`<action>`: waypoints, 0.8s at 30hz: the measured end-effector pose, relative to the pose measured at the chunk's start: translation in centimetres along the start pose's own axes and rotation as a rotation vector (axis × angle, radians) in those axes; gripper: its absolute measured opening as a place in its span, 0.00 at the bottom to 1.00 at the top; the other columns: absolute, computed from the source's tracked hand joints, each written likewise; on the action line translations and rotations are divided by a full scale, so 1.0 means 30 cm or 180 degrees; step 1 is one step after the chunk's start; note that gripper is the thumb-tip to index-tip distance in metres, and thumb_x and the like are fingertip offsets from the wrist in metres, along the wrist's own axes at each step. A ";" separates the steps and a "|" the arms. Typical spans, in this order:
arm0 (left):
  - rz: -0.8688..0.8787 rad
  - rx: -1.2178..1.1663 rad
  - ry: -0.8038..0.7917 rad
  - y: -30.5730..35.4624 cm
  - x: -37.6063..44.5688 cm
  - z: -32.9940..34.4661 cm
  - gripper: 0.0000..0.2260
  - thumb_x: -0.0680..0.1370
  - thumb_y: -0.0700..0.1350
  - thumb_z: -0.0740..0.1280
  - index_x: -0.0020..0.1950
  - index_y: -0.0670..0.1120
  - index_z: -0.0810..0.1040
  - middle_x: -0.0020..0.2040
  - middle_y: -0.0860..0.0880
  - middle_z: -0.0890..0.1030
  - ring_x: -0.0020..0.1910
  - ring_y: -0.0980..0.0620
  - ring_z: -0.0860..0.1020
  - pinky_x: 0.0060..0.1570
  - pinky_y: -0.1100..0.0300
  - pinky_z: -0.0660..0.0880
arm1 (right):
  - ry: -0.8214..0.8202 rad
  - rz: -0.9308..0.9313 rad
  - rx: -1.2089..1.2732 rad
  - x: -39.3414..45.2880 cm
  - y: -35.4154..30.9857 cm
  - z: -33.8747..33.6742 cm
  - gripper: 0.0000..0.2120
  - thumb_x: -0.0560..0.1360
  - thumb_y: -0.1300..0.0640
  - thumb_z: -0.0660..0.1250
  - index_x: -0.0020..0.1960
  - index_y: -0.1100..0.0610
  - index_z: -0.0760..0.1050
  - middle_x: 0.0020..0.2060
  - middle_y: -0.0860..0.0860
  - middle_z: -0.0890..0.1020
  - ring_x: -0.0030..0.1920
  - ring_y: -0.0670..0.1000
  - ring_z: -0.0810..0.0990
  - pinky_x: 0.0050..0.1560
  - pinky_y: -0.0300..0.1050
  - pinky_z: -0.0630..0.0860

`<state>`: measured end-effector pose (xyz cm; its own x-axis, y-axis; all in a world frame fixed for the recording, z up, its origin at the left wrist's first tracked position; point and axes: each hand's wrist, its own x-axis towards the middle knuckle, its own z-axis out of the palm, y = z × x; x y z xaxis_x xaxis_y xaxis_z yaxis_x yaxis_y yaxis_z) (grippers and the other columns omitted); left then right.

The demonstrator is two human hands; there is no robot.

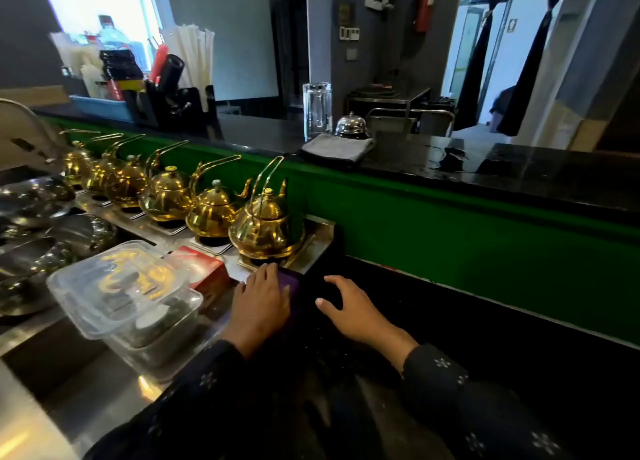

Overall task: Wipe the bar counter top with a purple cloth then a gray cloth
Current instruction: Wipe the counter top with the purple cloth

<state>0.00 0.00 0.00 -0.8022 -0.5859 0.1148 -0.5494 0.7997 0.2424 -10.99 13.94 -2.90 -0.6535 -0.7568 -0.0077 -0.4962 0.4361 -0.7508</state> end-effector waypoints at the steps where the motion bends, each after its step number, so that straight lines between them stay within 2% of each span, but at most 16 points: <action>1: -0.0188 -0.0063 -0.0043 -0.016 0.023 -0.002 0.26 0.80 0.53 0.57 0.74 0.44 0.58 0.74 0.45 0.63 0.72 0.45 0.63 0.68 0.47 0.61 | 0.0004 0.0223 0.0271 0.034 -0.013 0.040 0.29 0.78 0.44 0.63 0.75 0.54 0.60 0.73 0.54 0.66 0.72 0.53 0.65 0.67 0.44 0.62; 4: -0.0551 -0.0243 -0.0397 -0.057 0.079 0.002 0.28 0.78 0.54 0.61 0.73 0.43 0.59 0.71 0.42 0.66 0.69 0.40 0.67 0.63 0.45 0.66 | -0.0089 0.0826 0.0836 0.097 -0.064 0.130 0.32 0.78 0.43 0.63 0.75 0.57 0.58 0.72 0.57 0.67 0.71 0.56 0.67 0.66 0.45 0.66; 7: -0.0627 -0.0415 -0.0585 -0.095 0.111 0.024 0.29 0.77 0.56 0.63 0.71 0.43 0.61 0.69 0.41 0.66 0.67 0.39 0.69 0.62 0.45 0.70 | -0.0042 0.1121 0.1254 0.143 -0.058 0.215 0.35 0.76 0.41 0.64 0.76 0.55 0.56 0.72 0.56 0.67 0.68 0.57 0.70 0.65 0.52 0.71; 9: -0.0565 -0.0457 -0.0553 -0.109 0.125 0.023 0.29 0.76 0.56 0.64 0.71 0.42 0.61 0.69 0.41 0.66 0.66 0.39 0.69 0.62 0.45 0.70 | 0.0027 0.1259 0.1552 0.157 -0.052 0.236 0.37 0.76 0.42 0.66 0.77 0.53 0.54 0.71 0.56 0.68 0.66 0.57 0.73 0.59 0.53 0.76; 11: -0.0554 -0.0565 -0.0574 -0.125 0.136 0.024 0.30 0.75 0.56 0.66 0.71 0.42 0.61 0.69 0.40 0.65 0.66 0.38 0.68 0.63 0.45 0.70 | -0.0007 0.1462 0.2013 0.163 -0.046 0.246 0.38 0.75 0.44 0.67 0.77 0.53 0.52 0.70 0.56 0.69 0.63 0.56 0.75 0.50 0.48 0.79; 12: -0.0560 -0.0628 -0.0575 -0.132 0.141 0.025 0.31 0.75 0.56 0.67 0.71 0.42 0.61 0.69 0.40 0.65 0.66 0.38 0.69 0.62 0.45 0.70 | -0.0011 0.1563 0.2230 0.161 -0.046 0.249 0.39 0.75 0.44 0.68 0.77 0.54 0.51 0.68 0.56 0.70 0.60 0.55 0.76 0.48 0.47 0.80; 14: -0.0553 -0.0740 -0.0540 -0.146 0.154 0.023 0.33 0.73 0.56 0.70 0.70 0.42 0.61 0.67 0.38 0.68 0.64 0.38 0.71 0.61 0.48 0.72 | 0.0070 0.1727 0.2482 0.152 -0.037 0.254 0.40 0.73 0.44 0.70 0.76 0.56 0.55 0.56 0.53 0.76 0.52 0.52 0.78 0.43 0.44 0.78; 16: -0.0577 -0.0954 -0.0607 -0.153 0.168 0.015 0.33 0.72 0.54 0.72 0.69 0.41 0.63 0.64 0.39 0.73 0.62 0.41 0.74 0.56 0.53 0.74 | 0.0151 0.1782 0.2528 0.144 -0.024 0.260 0.34 0.71 0.44 0.72 0.70 0.59 0.66 0.45 0.50 0.78 0.42 0.48 0.76 0.35 0.40 0.73; 17: -0.0601 -0.1061 -0.0676 -0.152 0.174 0.011 0.31 0.71 0.53 0.73 0.67 0.41 0.65 0.62 0.41 0.75 0.60 0.42 0.75 0.51 0.56 0.73 | 0.0168 0.1805 0.2566 0.142 -0.019 0.263 0.31 0.71 0.45 0.73 0.67 0.60 0.70 0.43 0.50 0.79 0.40 0.48 0.76 0.33 0.39 0.70; 19: -0.0605 -0.1213 -0.0781 -0.147 0.181 0.002 0.24 0.71 0.52 0.74 0.60 0.40 0.73 0.57 0.43 0.79 0.55 0.45 0.78 0.45 0.58 0.72 | 0.0269 0.1828 0.2784 0.135 -0.010 0.256 0.25 0.72 0.50 0.73 0.63 0.62 0.72 0.46 0.52 0.81 0.42 0.49 0.79 0.33 0.41 0.72; 20: -0.0596 -0.1331 -0.0794 -0.143 0.182 -0.001 0.20 0.71 0.51 0.74 0.56 0.41 0.77 0.54 0.43 0.81 0.52 0.46 0.79 0.43 0.58 0.73 | 0.0317 0.1789 0.2924 0.131 -0.005 0.248 0.26 0.71 0.51 0.74 0.63 0.62 0.72 0.49 0.54 0.82 0.44 0.51 0.82 0.35 0.41 0.76; 22: -0.0548 -0.1771 -0.0803 -0.129 0.182 -0.010 0.16 0.72 0.50 0.73 0.53 0.41 0.79 0.50 0.45 0.82 0.48 0.48 0.80 0.41 0.58 0.75 | 0.0373 0.1610 0.3142 0.123 0.019 0.220 0.29 0.69 0.51 0.76 0.65 0.61 0.72 0.53 0.56 0.83 0.50 0.54 0.83 0.44 0.46 0.81; 24: -0.0404 -0.2495 -0.0892 -0.098 0.168 -0.028 0.11 0.73 0.46 0.73 0.51 0.43 0.78 0.48 0.46 0.82 0.45 0.49 0.80 0.38 0.61 0.76 | 0.0443 0.1406 0.3289 0.092 0.026 0.168 0.28 0.69 0.51 0.76 0.65 0.58 0.73 0.55 0.56 0.83 0.54 0.55 0.83 0.53 0.51 0.80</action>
<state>-2.24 -5.41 0.66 -0.8306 -0.5281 -0.1768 -0.4010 0.3467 0.8480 -10.28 9.74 -6.82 -0.7445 -0.5474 -0.3823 0.4616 -0.0083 -0.8870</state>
